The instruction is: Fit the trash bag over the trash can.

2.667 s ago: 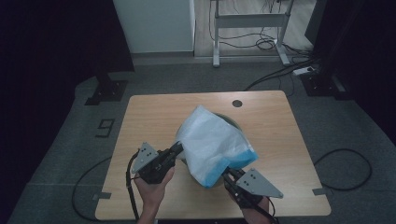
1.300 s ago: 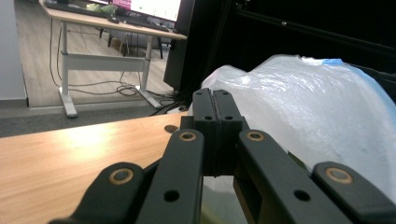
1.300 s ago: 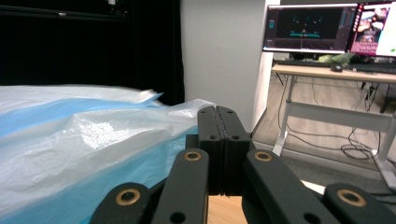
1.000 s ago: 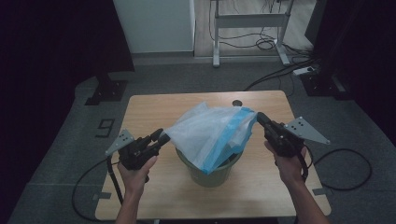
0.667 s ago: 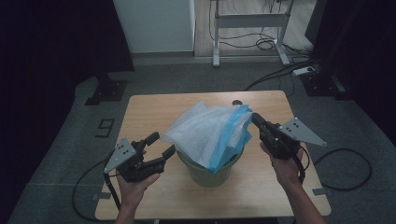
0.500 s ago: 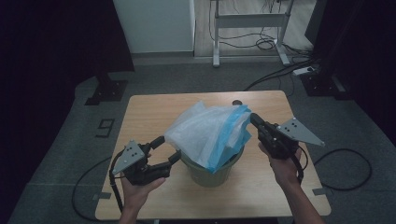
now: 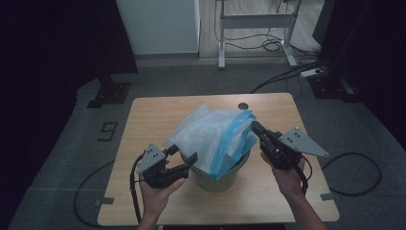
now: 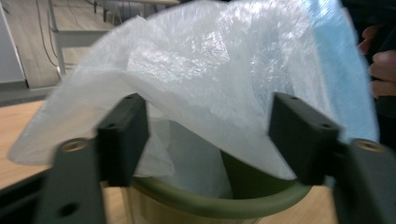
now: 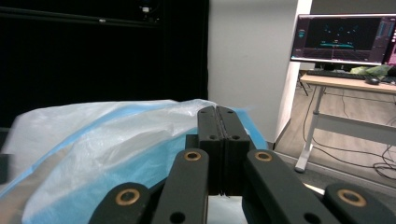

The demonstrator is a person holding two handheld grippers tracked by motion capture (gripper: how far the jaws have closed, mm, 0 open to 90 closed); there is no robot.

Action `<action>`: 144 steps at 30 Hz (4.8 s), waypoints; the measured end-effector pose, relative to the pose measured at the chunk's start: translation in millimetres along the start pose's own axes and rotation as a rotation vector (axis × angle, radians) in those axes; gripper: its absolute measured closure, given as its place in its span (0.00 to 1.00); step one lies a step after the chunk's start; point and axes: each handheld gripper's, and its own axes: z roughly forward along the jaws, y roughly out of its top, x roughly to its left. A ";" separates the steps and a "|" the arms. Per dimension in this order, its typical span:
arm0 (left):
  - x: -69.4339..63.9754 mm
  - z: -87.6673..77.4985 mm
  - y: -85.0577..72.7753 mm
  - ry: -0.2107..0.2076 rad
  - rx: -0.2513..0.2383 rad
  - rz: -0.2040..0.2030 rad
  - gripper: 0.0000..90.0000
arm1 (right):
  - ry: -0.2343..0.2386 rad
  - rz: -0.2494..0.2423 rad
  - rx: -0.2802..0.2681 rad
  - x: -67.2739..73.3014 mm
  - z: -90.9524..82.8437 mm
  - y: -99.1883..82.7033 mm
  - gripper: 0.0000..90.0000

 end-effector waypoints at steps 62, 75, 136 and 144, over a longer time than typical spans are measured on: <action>30.4 -16.7 9.5 -0.141 -0.119 -0.084 1.00 | -0.068 -0.064 0.149 40.7 -11.5 -61.5 0.91; 39.8 -31.0 17.1 -0.150 -0.152 -0.094 1.00 | -0.027 -0.008 0.005 5.8 -52.8 -14.3 0.97; 84.4 -89.5 -45.0 -0.223 -0.102 -0.292 1.00 | -0.013 0.200 0.105 -20.6 -119.5 -77.3 0.97; 93.3 -76.3 -52.2 -0.194 -0.059 -0.318 1.00 | -0.041 0.190 0.190 -25.3 -106.1 -93.7 0.97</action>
